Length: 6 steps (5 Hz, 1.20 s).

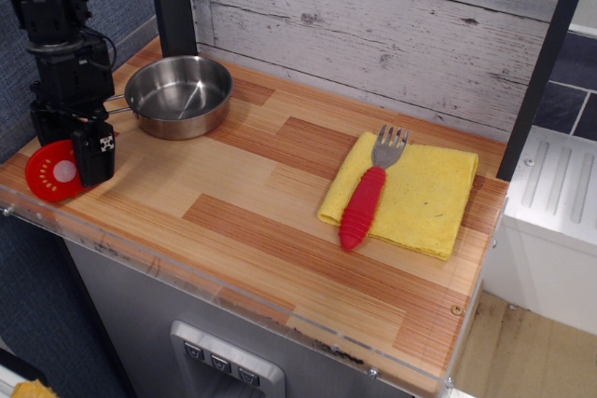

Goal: Place red donut inside silver pot.

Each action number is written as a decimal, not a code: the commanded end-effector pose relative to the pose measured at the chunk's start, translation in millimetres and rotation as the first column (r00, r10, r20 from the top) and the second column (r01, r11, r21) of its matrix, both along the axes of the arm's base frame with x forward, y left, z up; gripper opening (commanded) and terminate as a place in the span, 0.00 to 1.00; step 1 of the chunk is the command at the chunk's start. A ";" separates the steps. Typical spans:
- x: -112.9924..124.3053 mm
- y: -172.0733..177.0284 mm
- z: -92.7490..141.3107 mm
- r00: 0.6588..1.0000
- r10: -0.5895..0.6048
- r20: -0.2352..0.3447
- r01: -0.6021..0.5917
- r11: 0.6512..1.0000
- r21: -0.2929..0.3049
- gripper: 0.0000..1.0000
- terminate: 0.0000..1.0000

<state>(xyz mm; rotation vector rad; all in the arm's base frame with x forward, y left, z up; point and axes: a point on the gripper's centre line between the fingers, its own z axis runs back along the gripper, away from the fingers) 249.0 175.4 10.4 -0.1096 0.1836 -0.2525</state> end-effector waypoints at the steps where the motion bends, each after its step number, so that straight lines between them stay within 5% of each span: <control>1: -5.2 5.5 1.2 0.999 0.030 0.035 -0.029 0.999 -0.024 0.00 0.00; 3: -1.9 -9.3 20.2 0.997 0.015 0.078 -0.010 0.998 -0.068 0.00 0.00; 4: 12.8 -32.2 42.4 0.979 0.127 0.157 -0.104 0.984 -0.144 0.00 0.00; 5: 55.8 -58.4 54.6 0.968 0.114 0.224 -0.068 0.977 -0.201 0.00 0.00; 6: 89.3 -67.0 63.3 0.951 0.102 0.291 -0.051 0.983 -0.176 0.00 0.00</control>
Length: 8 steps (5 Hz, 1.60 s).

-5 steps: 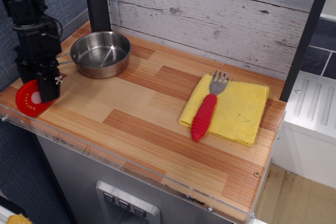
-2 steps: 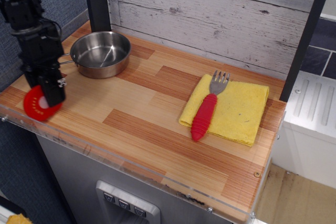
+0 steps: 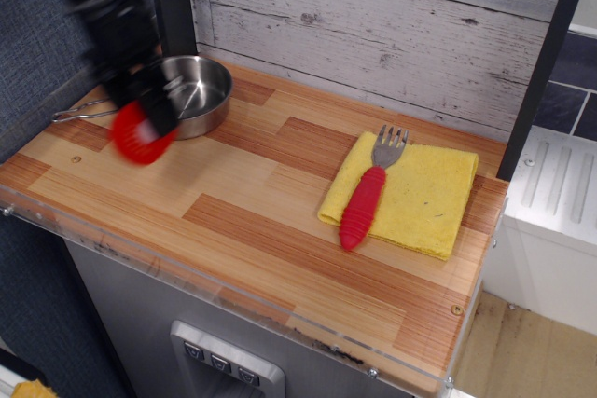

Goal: Place red donut inside silver pot.

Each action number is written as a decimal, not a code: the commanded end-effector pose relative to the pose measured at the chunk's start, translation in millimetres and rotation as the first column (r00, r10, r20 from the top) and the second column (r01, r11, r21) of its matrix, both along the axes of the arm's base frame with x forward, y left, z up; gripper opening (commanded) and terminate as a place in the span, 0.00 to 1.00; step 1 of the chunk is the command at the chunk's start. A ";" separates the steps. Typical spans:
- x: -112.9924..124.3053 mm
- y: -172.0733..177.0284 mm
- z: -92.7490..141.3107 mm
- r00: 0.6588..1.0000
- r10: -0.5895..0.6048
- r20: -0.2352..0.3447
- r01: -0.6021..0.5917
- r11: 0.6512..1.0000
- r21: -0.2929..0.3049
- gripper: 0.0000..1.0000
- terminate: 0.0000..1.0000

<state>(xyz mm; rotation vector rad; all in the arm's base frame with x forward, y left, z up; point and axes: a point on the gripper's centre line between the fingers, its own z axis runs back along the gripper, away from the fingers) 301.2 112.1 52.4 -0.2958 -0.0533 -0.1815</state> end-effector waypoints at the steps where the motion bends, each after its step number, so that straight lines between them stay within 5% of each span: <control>1: 64.4 1.2 18.4 0.994 -0.008 0.107 0.000 0.997 0.076 0.00 0.00; 2: 80.3 15.7 14.6 0.996 -0.008 0.094 -0.006 0.990 0.144 0.00 0.00; 4: 86.6 47.4 10.2 0.994 0.052 0.092 -0.066 0.986 0.156 0.00 0.00; 5: 82.5 53.6 3.9 0.995 0.092 0.049 -0.098 0.988 0.123 1.00 0.00; 7: 56.9 38.2 43.8 0.980 0.183 0.075 -0.188 0.980 0.067 1.00 0.00; 8: 32.8 5.5 77.1 0.975 0.174 0.140 -0.184 0.981 0.056 1.00 0.00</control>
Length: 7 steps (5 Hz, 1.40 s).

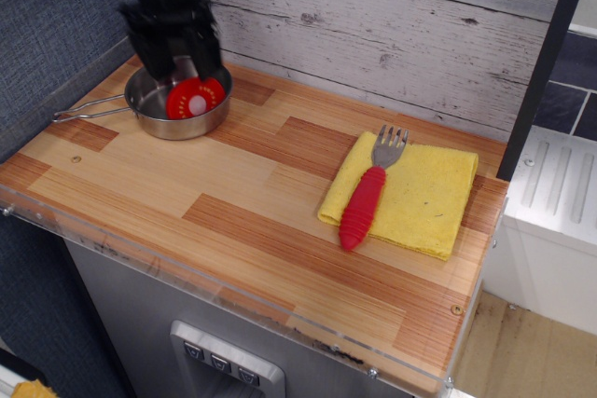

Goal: Place red donut inside silver pot.

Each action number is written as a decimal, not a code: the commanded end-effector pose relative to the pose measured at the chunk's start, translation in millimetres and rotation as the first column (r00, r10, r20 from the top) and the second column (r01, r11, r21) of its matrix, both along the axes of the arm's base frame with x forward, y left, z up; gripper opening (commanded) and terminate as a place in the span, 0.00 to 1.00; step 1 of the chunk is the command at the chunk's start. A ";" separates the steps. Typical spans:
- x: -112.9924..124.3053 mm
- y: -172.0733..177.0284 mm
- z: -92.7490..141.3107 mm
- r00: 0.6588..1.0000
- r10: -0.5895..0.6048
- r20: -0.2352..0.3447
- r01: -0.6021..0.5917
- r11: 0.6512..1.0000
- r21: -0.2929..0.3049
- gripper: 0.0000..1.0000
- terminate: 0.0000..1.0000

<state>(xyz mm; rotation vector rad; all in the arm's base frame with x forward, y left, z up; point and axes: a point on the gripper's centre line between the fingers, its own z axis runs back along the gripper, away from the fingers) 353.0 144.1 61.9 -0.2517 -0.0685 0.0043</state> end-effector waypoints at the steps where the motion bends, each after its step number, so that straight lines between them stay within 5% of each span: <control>1: -35.3 -53.0 82.5 0.984 -0.049 0.171 0.030 0.994 0.109 1.00 0.00; 4: -30.6 -92.1 52.9 0.998 -0.046 0.042 0.032 0.957 0.287 1.00 0.00; 5: -30.9 -94.6 48.4 0.999 -0.042 0.030 0.031 0.954 0.297 1.00 0.00; 6: -35.1 -89.9 49.8 0.997 -0.070 0.016 0.066 0.976 0.208 1.00 0.00; 7: -35.1 -89.9 49.8 0.997 -0.070 0.016 0.066 0.976 0.208 1.00 0.00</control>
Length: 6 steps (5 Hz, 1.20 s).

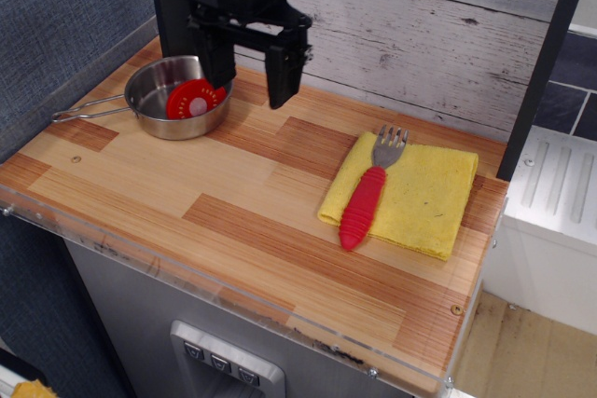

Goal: Place red donut inside silver pot.

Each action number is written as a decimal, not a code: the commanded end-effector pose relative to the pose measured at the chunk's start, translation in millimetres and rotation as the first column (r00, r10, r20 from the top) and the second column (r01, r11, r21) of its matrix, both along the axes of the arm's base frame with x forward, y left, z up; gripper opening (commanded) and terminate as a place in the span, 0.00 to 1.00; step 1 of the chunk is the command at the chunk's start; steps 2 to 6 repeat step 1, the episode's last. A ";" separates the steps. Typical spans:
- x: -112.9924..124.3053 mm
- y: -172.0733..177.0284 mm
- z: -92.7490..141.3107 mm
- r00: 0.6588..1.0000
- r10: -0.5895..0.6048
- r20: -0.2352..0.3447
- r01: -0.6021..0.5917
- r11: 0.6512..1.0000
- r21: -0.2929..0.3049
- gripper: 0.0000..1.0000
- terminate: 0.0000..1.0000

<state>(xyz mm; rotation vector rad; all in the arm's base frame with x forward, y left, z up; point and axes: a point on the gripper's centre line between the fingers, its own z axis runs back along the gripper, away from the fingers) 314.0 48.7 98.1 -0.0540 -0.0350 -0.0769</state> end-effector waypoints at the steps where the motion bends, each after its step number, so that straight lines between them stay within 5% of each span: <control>1: 3.9 5.5 13.5 0.999 0.005 0.048 -0.005 1.000 0.007 1.00 1.00; 6: 3.9 5.5 13.5 0.999 0.005 0.048 -0.005 1.000 0.007 1.00 1.00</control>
